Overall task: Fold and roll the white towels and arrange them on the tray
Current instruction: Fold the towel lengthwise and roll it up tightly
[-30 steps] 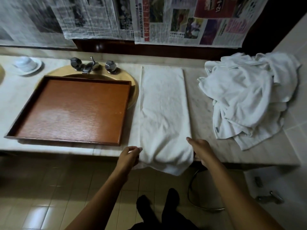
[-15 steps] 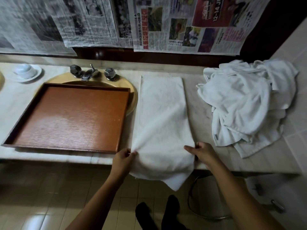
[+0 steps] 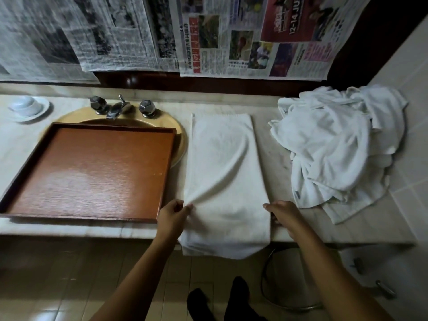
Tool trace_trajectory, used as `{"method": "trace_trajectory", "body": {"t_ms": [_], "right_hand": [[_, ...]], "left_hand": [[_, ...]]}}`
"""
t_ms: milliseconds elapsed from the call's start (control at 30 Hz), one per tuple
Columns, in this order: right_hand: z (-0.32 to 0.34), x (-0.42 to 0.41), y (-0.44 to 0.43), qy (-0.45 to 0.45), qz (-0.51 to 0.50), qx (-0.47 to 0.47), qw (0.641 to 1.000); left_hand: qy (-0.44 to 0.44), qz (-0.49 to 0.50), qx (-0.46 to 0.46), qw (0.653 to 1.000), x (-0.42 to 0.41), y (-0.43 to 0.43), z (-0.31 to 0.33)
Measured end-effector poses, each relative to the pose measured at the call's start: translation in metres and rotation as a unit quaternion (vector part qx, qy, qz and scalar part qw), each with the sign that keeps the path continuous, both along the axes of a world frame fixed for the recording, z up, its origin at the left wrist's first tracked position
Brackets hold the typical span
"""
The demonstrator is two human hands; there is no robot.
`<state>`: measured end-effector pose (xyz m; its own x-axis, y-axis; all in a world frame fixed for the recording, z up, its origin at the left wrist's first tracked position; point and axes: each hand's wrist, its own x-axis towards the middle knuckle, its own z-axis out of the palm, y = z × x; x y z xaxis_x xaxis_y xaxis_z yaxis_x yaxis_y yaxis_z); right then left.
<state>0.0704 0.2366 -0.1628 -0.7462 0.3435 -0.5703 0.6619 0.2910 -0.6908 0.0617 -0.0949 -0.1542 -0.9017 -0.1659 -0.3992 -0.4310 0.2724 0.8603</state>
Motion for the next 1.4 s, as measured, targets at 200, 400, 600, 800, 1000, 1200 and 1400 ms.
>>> {"method": "trace_trajectory", "body": {"t_ms": [200,400,600,800,1000,1200,1400], "right_hand": [[-0.004,-0.014,0.007,-0.036,0.049,0.061,0.996],[0.011,-0.079,-0.018,-0.001,0.074,0.156,0.985],[0.003,-0.109,0.016,0.006,0.087,0.094,0.992],[-0.001,-0.141,0.032,-0.002,0.064,-0.036,0.997],[0.000,-0.201,0.026,0.019,0.084,0.048,0.995],[-0.009,-0.215,0.047,0.023,0.077,0.054,0.995],[-0.007,-0.238,0.045,0.020,0.077,0.086,0.993]], "left_hand": [[-0.087,-0.080,-0.104,0.988,-0.012,-0.005,-0.021],[-0.105,0.001,-0.019,0.994,-0.062,0.015,-0.004],[-0.051,0.091,0.035,0.994,-0.078,0.022,0.003],[-0.057,0.050,-0.095,0.993,-0.090,0.025,-0.017],[-0.060,0.046,-0.092,0.993,-0.152,0.048,-0.009],[-0.024,0.122,-0.054,0.991,-0.170,0.048,-0.013],[-0.044,0.038,-0.104,0.993,-0.208,0.058,-0.008]]}}
